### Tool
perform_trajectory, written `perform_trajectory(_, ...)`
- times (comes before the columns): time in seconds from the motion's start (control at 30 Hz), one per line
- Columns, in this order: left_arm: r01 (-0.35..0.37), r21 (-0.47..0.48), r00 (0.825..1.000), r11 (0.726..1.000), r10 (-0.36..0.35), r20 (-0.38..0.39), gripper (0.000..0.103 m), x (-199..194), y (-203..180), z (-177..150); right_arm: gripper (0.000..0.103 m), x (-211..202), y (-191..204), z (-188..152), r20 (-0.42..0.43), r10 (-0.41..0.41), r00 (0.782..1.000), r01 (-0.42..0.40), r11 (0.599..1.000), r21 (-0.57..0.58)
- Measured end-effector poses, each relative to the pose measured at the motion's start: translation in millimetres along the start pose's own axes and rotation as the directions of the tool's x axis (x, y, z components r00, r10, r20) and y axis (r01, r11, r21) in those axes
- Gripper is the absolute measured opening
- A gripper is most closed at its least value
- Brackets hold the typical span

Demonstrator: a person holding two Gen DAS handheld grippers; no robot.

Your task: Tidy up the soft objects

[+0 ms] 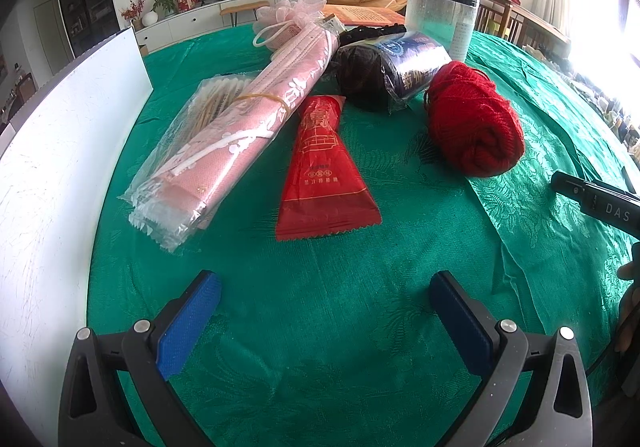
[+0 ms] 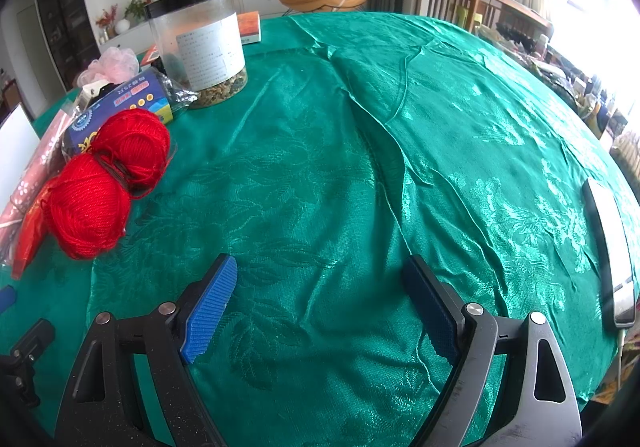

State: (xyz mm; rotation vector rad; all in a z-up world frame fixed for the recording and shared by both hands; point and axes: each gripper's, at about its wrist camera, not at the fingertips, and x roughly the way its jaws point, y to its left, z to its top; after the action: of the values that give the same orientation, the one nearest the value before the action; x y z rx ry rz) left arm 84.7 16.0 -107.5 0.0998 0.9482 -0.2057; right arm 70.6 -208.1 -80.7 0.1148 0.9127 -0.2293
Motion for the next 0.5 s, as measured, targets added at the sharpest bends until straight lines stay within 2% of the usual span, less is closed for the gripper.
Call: perform_trajectory(0.5,0.0,0.0,1.0,1.0,0.0,0.0,0.103,0.1,0.1,-0.1,0.088,-2.0,1.3,-1.4,0.001,0.0,1.0,0.0,1.0,-0.002)
